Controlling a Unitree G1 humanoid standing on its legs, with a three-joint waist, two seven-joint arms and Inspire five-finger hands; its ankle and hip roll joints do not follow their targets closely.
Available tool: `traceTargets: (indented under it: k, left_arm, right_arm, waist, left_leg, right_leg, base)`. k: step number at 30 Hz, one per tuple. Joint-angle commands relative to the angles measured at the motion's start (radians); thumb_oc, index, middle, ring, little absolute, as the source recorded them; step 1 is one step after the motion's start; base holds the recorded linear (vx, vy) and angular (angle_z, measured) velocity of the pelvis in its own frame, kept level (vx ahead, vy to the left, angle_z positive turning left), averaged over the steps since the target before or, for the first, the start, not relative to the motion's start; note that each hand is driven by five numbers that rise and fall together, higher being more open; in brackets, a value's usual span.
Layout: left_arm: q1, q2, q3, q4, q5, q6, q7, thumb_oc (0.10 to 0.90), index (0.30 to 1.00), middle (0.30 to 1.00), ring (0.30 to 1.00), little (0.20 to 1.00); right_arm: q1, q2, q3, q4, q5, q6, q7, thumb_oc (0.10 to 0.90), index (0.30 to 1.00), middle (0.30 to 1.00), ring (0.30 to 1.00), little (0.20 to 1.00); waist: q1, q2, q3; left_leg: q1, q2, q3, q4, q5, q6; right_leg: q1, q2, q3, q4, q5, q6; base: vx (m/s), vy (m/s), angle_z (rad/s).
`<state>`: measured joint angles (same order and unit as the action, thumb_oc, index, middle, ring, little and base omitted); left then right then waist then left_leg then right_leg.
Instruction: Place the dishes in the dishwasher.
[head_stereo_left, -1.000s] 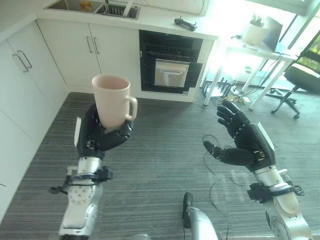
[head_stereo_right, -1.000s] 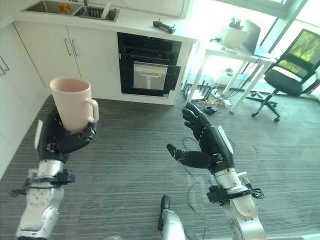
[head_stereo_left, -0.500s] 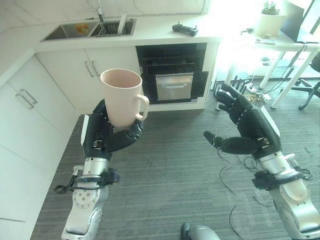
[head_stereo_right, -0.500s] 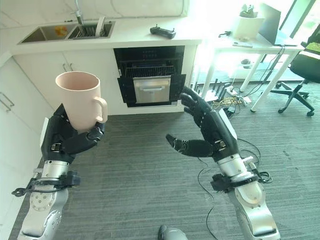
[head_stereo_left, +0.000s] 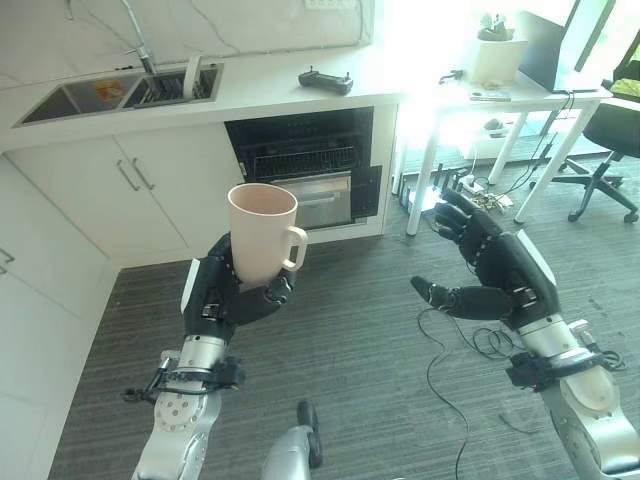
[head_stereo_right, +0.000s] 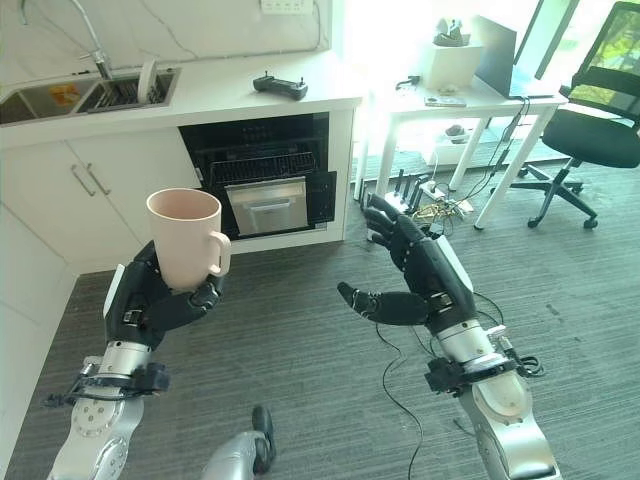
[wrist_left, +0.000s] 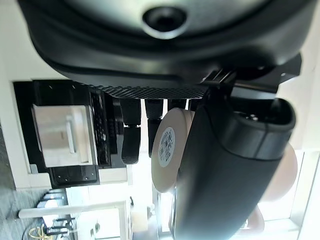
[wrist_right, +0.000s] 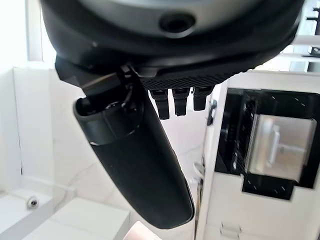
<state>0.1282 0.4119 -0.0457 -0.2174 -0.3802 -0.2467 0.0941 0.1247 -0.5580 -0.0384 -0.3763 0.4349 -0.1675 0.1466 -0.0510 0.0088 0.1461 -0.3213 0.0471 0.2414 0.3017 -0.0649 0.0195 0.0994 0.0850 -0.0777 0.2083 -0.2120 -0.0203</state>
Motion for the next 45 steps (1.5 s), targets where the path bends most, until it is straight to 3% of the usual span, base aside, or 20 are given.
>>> traceTargets:
  k: [1,3,6,9,12,15,18,20,22,26,29,30,31,32,34,37,39,40,43,45]
  left_arm:
    - [-0.105,0.057,0.027,-0.11,0.016,-0.112,0.006,0.4,0.3,0.3,0.3,0.3]
    - [-0.119,0.06,0.022,-0.112,0.02,-0.088,0.01,0.4,0.3,0.3,0.3,0.3]
    - [-0.121,0.057,0.018,-0.127,0.021,-0.056,-0.01,0.4,0.3,0.3,0.3,0.3]
    - [-0.106,0.055,0.008,-0.135,0.04,-0.056,-0.033,0.4,0.3,0.3,0.3,0.3]
    - [-0.106,0.057,0.015,-0.146,0.037,-0.044,-0.033,0.4,0.3,0.3,0.3,0.3]
    - [-0.114,0.064,0.022,-0.14,0.018,-0.042,-0.038,0.4,0.3,0.3,0.3,0.3]
    - [-0.117,0.062,0.009,-0.149,0.04,-0.045,-0.025,0.4,0.3,0.3,0.3,0.3]
    - [-0.109,0.061,-0.001,-0.155,0.057,-0.054,-0.008,0.4,0.3,0.3,0.3,0.3]
    - [-0.103,0.063,0.001,-0.16,0.073,-0.063,0.008,0.4,0.3,0.3,0.3,0.3]
    - [-0.117,0.075,0.014,-0.151,0.019,-0.047,0.021,0.4,0.3,0.3,0.3,0.3]
    - [-0.107,0.062,0.025,-0.156,-0.006,-0.049,0.018,0.4,0.3,0.3,0.3,0.3]
    - [-0.104,0.059,0.02,-0.16,0.001,-0.049,0.026,0.4,0.3,0.3,0.3,0.3]
    - [-0.1,0.057,0.02,-0.158,0.003,-0.055,0.025,0.4,0.3,0.3,0.3,0.3]
    - [-0.092,0.054,0.023,-0.158,0.005,-0.067,0.017,0.4,0.3,0.3,0.3,0.3]
    - [-0.087,0.048,0.028,-0.159,0.006,-0.07,0.001,0.4,0.3,0.3,0.3,0.3]
    - [-0.075,0.043,0.032,-0.149,-0.005,-0.077,-0.02,0.4,0.3,0.3,0.3,0.3]
    - [-0.058,0.049,0.038,-0.147,-0.014,-0.089,-0.027,0.4,0.3,0.3,0.3,0.3]
    - [-0.061,0.053,0.032,-0.142,-0.014,-0.096,-0.015,0.4,0.3,0.3,0.3,0.3]
    - [-0.058,0.047,0.018,-0.127,-0.009,-0.132,-0.001,0.4,0.3,0.3,0.3,0.3]
    - [-0.048,0.04,0.025,-0.125,-0.013,-0.148,-0.013,0.4,0.3,0.3,0.3,0.3]
  right_arm:
    - [-0.04,0.023,-0.038,-0.105,0.03,-0.097,0.016,0.8,0.9,0.9,0.9,0.9]
    - [-0.045,0.027,-0.034,-0.109,0.031,-0.089,0.007,0.8,0.9,0.9,0.9,0.9]
    - [-0.044,0.062,-0.024,-0.124,0.021,-0.074,0.004,0.8,0.9,0.9,0.9,0.9]
    - [-0.021,0.084,-0.009,-0.127,-0.005,-0.074,0.008,0.8,0.9,0.9,0.9,0.9]
    - [-0.023,0.077,0.004,-0.124,-0.006,-0.062,0.012,0.8,0.9,0.9,0.9,0.9]
    - [-0.026,0.063,-0.005,-0.115,0.006,-0.063,0.019,0.8,0.9,0.9,0.9,0.9]
    - [-0.03,0.053,-0.009,-0.108,0.015,-0.08,0.016,0.8,0.9,0.9,0.9,0.9]
    - [-0.041,0.058,0.007,-0.115,0.002,-0.078,0.011,0.8,0.9,0.9,0.9,0.9]
    - [-0.044,0.069,0.013,-0.126,0.002,-0.078,0.026,0.8,0.9,0.9,0.9,0.9]
    - [-0.104,0.024,0.033,-0.098,0.003,-0.052,-0.011,0.8,0.9,0.9,0.9,0.9]
    - [-0.122,0.017,0.033,-0.089,0.021,-0.044,-0.005,0.8,0.9,0.9,0.9,0.9]
    - [-0.116,0.003,0.03,-0.092,0.028,-0.044,-0.008,0.8,0.9,0.9,0.9,0.9]
    - [-0.113,0.0,0.027,-0.093,0.037,-0.043,-0.004,0.8,0.9,0.9,0.9,0.9]
    - [-0.106,0.002,0.024,-0.09,0.042,-0.041,0.007,0.8,0.9,0.9,0.9,0.9]
    - [-0.089,0.006,0.014,-0.084,0.039,-0.04,0.01,0.8,0.9,0.9,0.9,0.9]
    - [-0.075,0.013,0.012,-0.076,0.026,-0.044,0.003,0.8,0.9,0.9,0.9,0.9]
    - [-0.066,0.019,0.01,-0.077,0.023,-0.046,0.007,0.8,0.9,0.9,0.9,0.9]
    - [-0.057,0.024,0.014,-0.072,0.013,-0.056,0.011,0.8,0.9,0.9,0.9,0.9]
    - [-0.045,0.022,0.018,-0.063,-0.002,-0.08,0.013,0.8,0.9,0.9,0.9,0.9]
    - [-0.045,0.009,0.011,-0.06,0.001,-0.083,0.012,0.8,0.9,0.9,0.9,0.9]
  waist:
    - [0.01,-0.011,-0.103]
    - [0.013,-0.017,-0.108]
    - [0.017,-0.013,-0.108]
    - [0.014,0.004,-0.092]
    - [0.014,0.008,-0.081]
    - [0.011,-0.003,-0.074]
    - [0.003,-0.043,-0.055]
    - [-0.008,-0.058,-0.05]
    - [-0.016,-0.058,-0.045]
    - [-0.007,-0.063,-0.09]
    - [-0.001,-0.045,-0.11]
    - [0.005,-0.05,-0.107]
    - [0.008,-0.062,-0.104]
    - [0.017,-0.076,-0.09]
    - [0.018,-0.081,-0.076]
    - [0.019,-0.073,-0.063]
    - [0.015,-0.04,-0.056]
    - [0.008,-0.007,-0.056]
    - [0.016,0.022,-0.051]
    - [0.018,0.019,-0.057]
  left_leg:
    - [0.051,0.058,-0.034,-0.002,-0.007,-0.049]
    - [0.065,0.039,-0.041,-0.002,-0.021,-0.035]
    - [0.1,0.004,-0.081,-0.002,-0.047,-0.003]
    - [0.139,-0.015,-0.111,-0.002,-0.069,0.02]
    - [0.165,-0.02,-0.13,-0.002,-0.074,0.018]
    - [0.184,-0.016,-0.143,-0.002,-0.082,0.005]
    - [0.212,-0.033,-0.12,-0.002,-0.126,-0.005]
    - [0.241,-0.043,-0.115,-0.002,-0.166,-0.005]
    - [0.27,-0.041,-0.124,-0.002,-0.192,0.001]
    - [0.328,0.017,-0.142,-0.002,-0.201,-0.039]
    - [0.366,0.072,-0.135,-0.002,-0.046,-0.087]
    - [0.377,0.083,-0.123,-0.002,0.088,-0.107]
    - [0.386,0.086,-0.105,-0.002,0.151,-0.114]
    - [0.345,0.096,-0.077,0.113,0.19,-0.123]
    - [0.271,0.118,-0.043,0.214,0.187,-0.121]
    - [0.241,0.088,-0.004,0.109,0.138,-0.095]
    - [0.212,0.088,0.014,-0.002,0.119,-0.096]
    - [0.127,0.112,-0.011,-0.002,0.076,-0.104]
    - [0.002,0.14,-0.076,-0.002,0.141,-0.141]
    - [-0.005,0.158,-0.035,-0.002,0.123,-0.139]
  right_leg:
    - [-0.082,-0.178,-0.082,0.092,0.037,0.124]
    - [-0.073,-0.194,-0.1,0.092,0.082,0.139]
    - [-0.031,-0.185,-0.116,0.092,0.234,0.158]
    - [-0.102,-0.175,-0.109,0.315,0.311,0.161]
    - [-0.19,-0.189,-0.113,0.342,0.289,0.141]
    - [-0.171,-0.189,-0.15,0.127,0.273,0.132]
    - [-0.304,-0.28,-0.144,0.092,0.212,0.144]
    - [-0.409,-0.324,-0.098,0.092,0.279,0.173]
    - [-0.458,-0.326,-0.065,0.092,0.306,0.178]
    - [-0.39,-0.267,-0.067,0.092,0.222,0.163]
    - [-0.352,-0.199,-0.055,0.092,0.18,0.117]
    - [-0.32,-0.173,-0.042,0.092,0.152,0.089]
    - [-0.3,-0.172,-0.035,0.092,0.138,0.073]
    - [-0.268,-0.173,-0.034,0.092,0.122,0.052]
    - [-0.24,-0.179,-0.056,0.092,0.111,0.038]
    - [-0.219,-0.189,-0.08,0.092,0.092,0.052]
    - [-0.207,-0.169,-0.086,0.092,0.075,0.067]
    - [-0.205,-0.146,-0.098,0.092,0.065,0.078]
    - [-0.168,-0.114,-0.107,0.092,0.035,0.068]
    - [-0.147,-0.123,-0.131,0.092,0.018,0.067]
  base:
    - [0.28,0.207,-0.18]
    - [0.26,0.193,0.01]
    - [0.36,0.262,0.24]
    - [0.18,0.189,0.26]
    - [0.16,0.064,0.04]
    - [0.2,-0.128,-0.02]
    - [0.15,-0.227,-0.08]
    - [0.25,-0.323,-0.05]
    - [0.3,-0.371,-0.05]
    - [0.4,-0.534,0.49]
    - [0.38,-0.464,0.1]
    - [0.33,-0.433,-0.18]
    - [0.39,-0.549,-0.27]
    - [0.26,-0.378,-0.38]
    - [0.19,-0.249,-0.26]
    - [0.18,-0.03,0.2]
    - [0.21,0.144,0.33]
    - [0.23,0.205,0.36]
    - [0.3,0.205,0.22]
    - [0.24,0.186,-0.42]
